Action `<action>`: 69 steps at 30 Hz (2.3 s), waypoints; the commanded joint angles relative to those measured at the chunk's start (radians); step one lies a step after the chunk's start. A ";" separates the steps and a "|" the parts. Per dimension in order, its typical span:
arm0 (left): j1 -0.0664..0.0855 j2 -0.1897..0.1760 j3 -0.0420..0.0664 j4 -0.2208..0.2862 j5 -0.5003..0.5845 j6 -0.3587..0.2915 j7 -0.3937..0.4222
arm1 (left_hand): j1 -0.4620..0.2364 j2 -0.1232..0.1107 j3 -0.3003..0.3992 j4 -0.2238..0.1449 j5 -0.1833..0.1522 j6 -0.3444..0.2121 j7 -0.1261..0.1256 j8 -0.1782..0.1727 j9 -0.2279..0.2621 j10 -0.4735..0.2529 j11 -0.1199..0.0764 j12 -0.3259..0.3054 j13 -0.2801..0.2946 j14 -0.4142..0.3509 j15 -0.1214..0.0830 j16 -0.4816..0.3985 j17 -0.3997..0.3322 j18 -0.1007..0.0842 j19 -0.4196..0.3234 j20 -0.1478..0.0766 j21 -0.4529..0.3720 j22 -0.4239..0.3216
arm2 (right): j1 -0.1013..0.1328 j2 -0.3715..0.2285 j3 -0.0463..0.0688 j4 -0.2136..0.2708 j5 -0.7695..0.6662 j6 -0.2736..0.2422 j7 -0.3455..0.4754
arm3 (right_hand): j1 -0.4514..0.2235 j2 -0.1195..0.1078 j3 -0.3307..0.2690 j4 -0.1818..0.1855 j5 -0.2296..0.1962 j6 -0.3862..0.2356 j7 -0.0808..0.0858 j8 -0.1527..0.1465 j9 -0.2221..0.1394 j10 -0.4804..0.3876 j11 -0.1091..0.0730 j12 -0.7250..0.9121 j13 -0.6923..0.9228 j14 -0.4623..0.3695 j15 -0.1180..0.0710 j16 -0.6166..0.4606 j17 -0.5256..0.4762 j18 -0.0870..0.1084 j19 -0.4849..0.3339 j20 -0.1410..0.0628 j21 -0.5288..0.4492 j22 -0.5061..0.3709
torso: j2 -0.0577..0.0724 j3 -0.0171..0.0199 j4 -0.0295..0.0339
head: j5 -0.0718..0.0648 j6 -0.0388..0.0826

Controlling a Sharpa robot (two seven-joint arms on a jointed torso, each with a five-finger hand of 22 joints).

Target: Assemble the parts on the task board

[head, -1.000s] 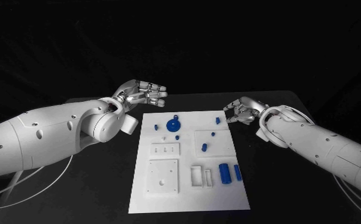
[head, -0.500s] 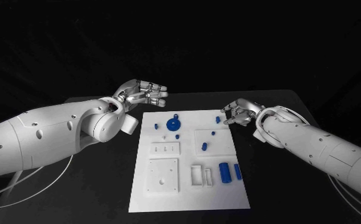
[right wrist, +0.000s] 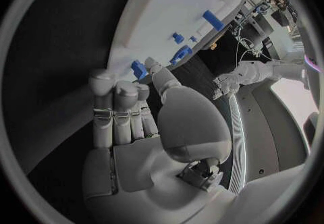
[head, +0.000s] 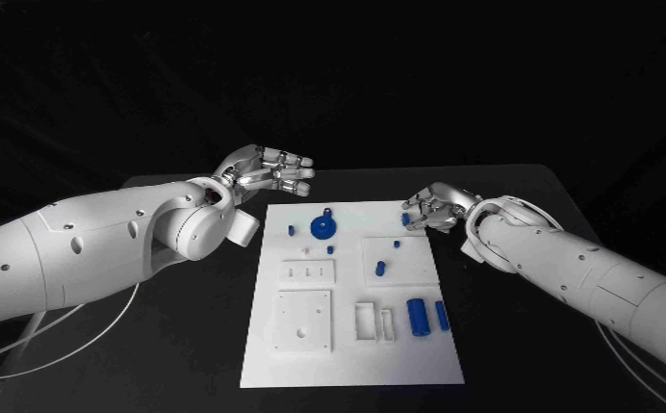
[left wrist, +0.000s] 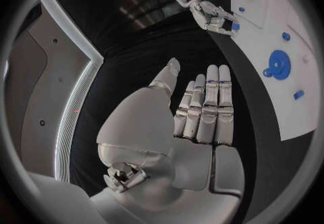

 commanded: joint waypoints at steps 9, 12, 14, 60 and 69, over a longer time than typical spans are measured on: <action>0.000 0.001 0.001 0.004 -0.005 0.015 0.009 | 0.002 -0.006 -0.002 -0.002 0.002 -0.007 0.002 -0.002 0.002 -0.008 -0.001 -0.001 0.000 -0.004 -0.003 -0.004 -0.001 0.007 -0.002 0.006 -0.004 -0.001 | -0.002 0.013 -0.001 -0.011 -0.017 -0.013 -0.010 | -0.004 0.016 -0.005 0.002 -0.005 0.014 0.001 -0.002 0.002 0.006 -0.001 0.010 0.002 0.001 -0.001 0.007 0.005 -0.003 0.005 0.000 0.005 0.077 | 0.005 0.0002 0.0009 | 0.001 -0.003; 0.000 0.002 0.001 0.003 -0.005 0.015 0.007 | 0.002 -0.006 -0.003 0.000 0.001 -0.007 0.002 -0.002 0.002 -0.008 -0.001 -0.001 0.000 -0.004 -0.003 -0.004 -0.001 0.006 -0.001 0.006 -0.005 -0.001 | -0.002 0.016 -0.001 -0.015 -0.018 -0.012 -0.012 | -0.006 0.021 -0.002 0.001 -0.007 0.025 0.001 -0.002 0.002 0.007 -0.001 0.010 0.003 0.002 -0.001 0.010 0.007 -0.003 0.006 0.000 0.007 0.077 | 0.004 0.0007 0.0013 | 0.000 -0.005; 0.000 0.002 0.001 0.003 -0.005 0.016 0.007 | 0.002 -0.006 -0.003 0.000 0.001 -0.007 0.002 -0.002 0.002 -0.008 -0.001 -0.001 0.000 -0.004 -0.003 -0.004 -0.001 0.006 -0.001 0.006 -0.005 -0.001 | -0.002 0.017 -0.002 -0.017 -0.020 -0.012 -0.013 | -0.007 0.023 0.002 0.001 -0.008 0.039 0.001 -0.001 0.002 0.008 0.000 0.012 0.004 0.002 -0.001 0.010 0.008 -0.003 0.007 0.000 0.009 0.078 | 0.004 0.0009 0.0017 | 0.000 -0.006; 0.000 0.002 0.001 0.000 -0.005 0.012 -0.004 | -0.003 0.019 -0.002 0.011 0.000 0.023 -0.009 0.007 0.002 0.040 -0.016 -0.001 0.000 0.003 -0.010 0.000 0.001 0.004 0.005 -0.001 -0.005 -0.001 | -0.009 0.028 -0.006 -0.026 -0.025 -0.067 -0.036 | -0.039 0.053 0.168 0.005 -0.056 0.222 -0.027 0.001 0.007 0.023 -0.013 0.029 0.016 0.012 -0.011 0.027 0.032 -0.005 0.015 -0.009 0.043 0.082 | 0.004 0.0026 0.0013 | -0.005 -0.011; 0.000 0.002 0.001 -0.004 -0.006 0.002 -0.005 | -0.001 0.047 0.013 0.013 0.005 0.124 -0.043 0.012 0.007 0.120 -0.049 0.001 -0.001 0.051 -0.036 0.031 0.014 0.003 0.033 -0.022 0.021 0.013 | -0.008 0.024 -0.006 -0.010 -0.010 -0.091 -0.047 | -0.048 0.061 0.161 0.017 -0.055 0.274 -0.043 0.000 0.011 0.031 -0.023 0.026 0.018 0.015 -0.018 0.030 0.040 -0.010 0.018 -0.017 0.052 0.084 | 0.003 0.0030 -0.0005 | -0.008 -0.010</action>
